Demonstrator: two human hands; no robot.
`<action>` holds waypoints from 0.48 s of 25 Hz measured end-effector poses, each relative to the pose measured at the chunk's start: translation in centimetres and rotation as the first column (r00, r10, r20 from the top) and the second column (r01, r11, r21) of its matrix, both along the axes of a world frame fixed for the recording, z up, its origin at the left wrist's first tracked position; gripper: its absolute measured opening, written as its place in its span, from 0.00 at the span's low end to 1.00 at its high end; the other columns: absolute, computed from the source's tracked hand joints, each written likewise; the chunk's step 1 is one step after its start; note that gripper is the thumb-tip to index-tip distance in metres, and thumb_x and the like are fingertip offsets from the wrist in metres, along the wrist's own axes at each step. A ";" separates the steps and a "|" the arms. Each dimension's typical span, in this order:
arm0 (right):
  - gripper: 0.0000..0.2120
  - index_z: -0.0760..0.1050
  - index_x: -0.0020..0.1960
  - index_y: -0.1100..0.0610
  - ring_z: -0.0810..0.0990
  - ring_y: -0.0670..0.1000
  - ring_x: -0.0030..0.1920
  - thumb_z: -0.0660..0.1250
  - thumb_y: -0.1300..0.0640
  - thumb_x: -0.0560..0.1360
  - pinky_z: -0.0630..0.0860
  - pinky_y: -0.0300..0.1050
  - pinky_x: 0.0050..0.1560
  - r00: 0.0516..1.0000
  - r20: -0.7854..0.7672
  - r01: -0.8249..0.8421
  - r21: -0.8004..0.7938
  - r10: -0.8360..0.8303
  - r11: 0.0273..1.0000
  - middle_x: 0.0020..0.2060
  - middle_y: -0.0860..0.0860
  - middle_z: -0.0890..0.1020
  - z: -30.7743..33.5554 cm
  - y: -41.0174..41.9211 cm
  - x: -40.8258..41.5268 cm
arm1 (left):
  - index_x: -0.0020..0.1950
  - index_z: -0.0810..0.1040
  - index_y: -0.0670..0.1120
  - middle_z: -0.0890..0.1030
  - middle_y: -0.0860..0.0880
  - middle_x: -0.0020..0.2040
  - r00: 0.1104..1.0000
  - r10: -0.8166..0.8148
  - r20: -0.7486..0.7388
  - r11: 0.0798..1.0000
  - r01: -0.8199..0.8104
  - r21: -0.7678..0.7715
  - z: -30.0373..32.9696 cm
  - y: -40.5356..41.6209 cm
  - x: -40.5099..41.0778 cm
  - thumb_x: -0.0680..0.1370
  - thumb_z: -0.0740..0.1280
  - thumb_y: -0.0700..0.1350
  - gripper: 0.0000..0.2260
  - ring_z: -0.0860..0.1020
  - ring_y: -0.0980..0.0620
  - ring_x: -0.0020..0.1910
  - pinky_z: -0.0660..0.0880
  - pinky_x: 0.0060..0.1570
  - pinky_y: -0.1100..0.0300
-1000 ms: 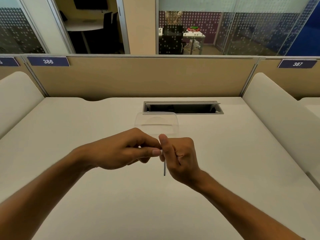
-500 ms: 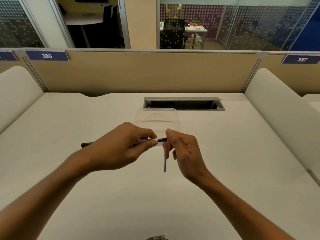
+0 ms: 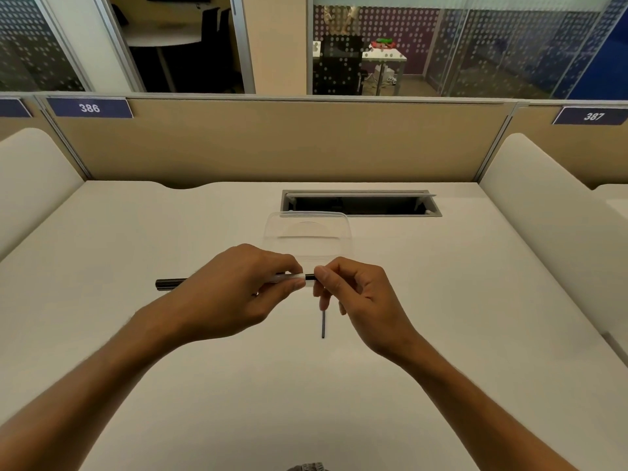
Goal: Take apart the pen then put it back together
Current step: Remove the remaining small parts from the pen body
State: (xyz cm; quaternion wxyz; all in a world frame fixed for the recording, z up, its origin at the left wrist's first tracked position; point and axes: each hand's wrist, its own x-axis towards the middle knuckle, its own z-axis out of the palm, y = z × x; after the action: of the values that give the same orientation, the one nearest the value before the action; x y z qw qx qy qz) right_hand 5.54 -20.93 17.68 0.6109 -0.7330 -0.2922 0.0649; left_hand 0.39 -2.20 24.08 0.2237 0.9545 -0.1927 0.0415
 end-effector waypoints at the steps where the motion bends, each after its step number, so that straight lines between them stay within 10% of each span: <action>1: 0.12 0.80 0.43 0.54 0.81 0.46 0.37 0.63 0.48 0.78 0.71 0.32 0.37 1.000 0.008 0.009 -0.009 -0.009 1.000 0.36 0.47 0.83 0.1 0.0 0.0 | 0.51 0.81 0.50 0.73 0.64 0.32 1.000 0.001 -0.004 1.000 -0.001 -0.002 0.0 0.0 0.0 0.79 0.63 0.51 0.09 0.74 0.58 0.32 0.64 0.33 0.70; 12: 0.07 0.77 0.48 0.41 0.82 0.42 0.48 0.65 0.41 0.73 0.76 0.30 0.42 0.994 0.077 0.079 -0.018 -0.078 0.997 0.46 0.36 0.82 0.7 0.0 0.3 | 0.52 0.80 0.50 0.76 0.60 0.33 1.000 0.024 0.015 1.000 -0.024 0.010 -0.5 0.3 0.3 0.79 0.62 0.51 0.09 0.73 0.56 0.30 0.64 0.32 0.66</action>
State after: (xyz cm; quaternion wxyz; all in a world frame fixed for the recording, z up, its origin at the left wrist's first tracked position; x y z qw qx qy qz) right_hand 5.83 -20.96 18.41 0.5937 -0.7522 -0.2854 0.0160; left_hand 0.71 -1.90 23.62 0.2168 0.9576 -0.1830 0.0503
